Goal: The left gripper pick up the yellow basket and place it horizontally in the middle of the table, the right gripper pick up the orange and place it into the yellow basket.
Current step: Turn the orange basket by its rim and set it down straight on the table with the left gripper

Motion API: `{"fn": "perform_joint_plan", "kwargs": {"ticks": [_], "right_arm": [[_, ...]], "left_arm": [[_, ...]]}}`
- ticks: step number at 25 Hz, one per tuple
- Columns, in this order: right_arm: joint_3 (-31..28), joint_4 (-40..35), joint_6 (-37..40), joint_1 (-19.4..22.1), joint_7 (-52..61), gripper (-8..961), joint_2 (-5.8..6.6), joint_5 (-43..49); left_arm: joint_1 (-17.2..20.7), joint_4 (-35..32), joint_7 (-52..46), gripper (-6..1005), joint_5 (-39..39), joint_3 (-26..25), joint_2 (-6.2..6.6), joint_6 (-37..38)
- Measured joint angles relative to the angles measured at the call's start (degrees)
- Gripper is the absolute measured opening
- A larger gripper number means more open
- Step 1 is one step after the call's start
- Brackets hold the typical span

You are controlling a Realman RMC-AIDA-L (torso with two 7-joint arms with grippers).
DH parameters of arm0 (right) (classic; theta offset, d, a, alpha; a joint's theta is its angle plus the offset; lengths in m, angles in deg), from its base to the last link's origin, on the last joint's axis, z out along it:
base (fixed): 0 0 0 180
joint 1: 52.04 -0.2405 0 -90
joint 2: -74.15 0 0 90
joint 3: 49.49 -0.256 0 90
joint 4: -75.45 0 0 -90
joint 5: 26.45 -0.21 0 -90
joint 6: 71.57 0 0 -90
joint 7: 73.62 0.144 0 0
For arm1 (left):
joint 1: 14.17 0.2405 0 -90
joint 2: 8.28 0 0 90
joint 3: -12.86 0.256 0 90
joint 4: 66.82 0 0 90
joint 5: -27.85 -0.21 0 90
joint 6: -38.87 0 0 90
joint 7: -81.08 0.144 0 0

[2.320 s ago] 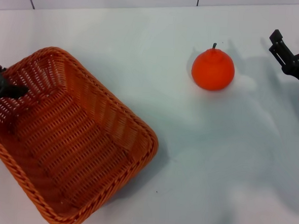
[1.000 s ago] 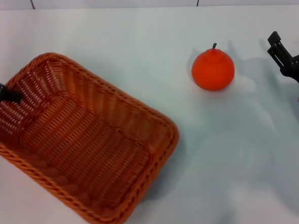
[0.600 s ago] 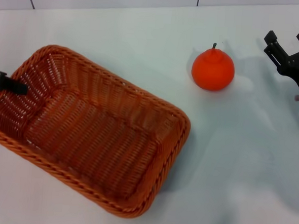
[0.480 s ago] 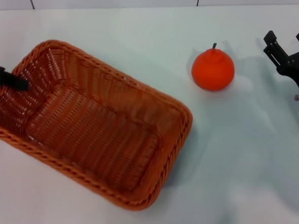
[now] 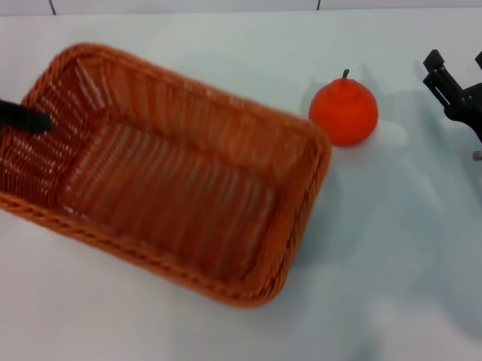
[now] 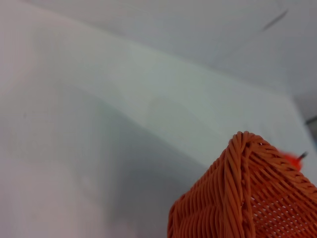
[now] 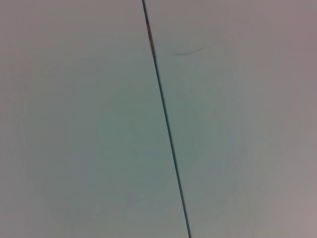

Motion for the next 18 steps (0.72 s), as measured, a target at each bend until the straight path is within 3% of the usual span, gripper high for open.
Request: {"fn": "perform_joint_plan", "kwargs": {"ticks": [4, 10, 13, 18], "right_arm": [[0.00, 0.17, -0.01, -0.14, 0.00, 924, 0.06, 0.00], [-0.07, 0.25, -0.37, -0.26, 0.00, 924, 0.11, 0.00], [-0.09, 0.28, -0.45, -0.15, 0.00, 924, 0.11, 0.00], [-0.14, 0.29, -0.74, -0.13, 0.00, 924, 0.11, 0.00]], "left_arm": [[1.02, 0.50, -0.54, 168, 2.55, -2.51, -0.19, 0.37], [3.63, -0.15, -1.18, 168, 5.75, -4.34, -2.36, -2.24], [4.71, -1.12, -1.42, 168, 6.48, -4.42, -3.71, -3.54], [6.59, -6.06, -2.20, 167, 7.25, -4.67, -7.29, -5.85]]}}
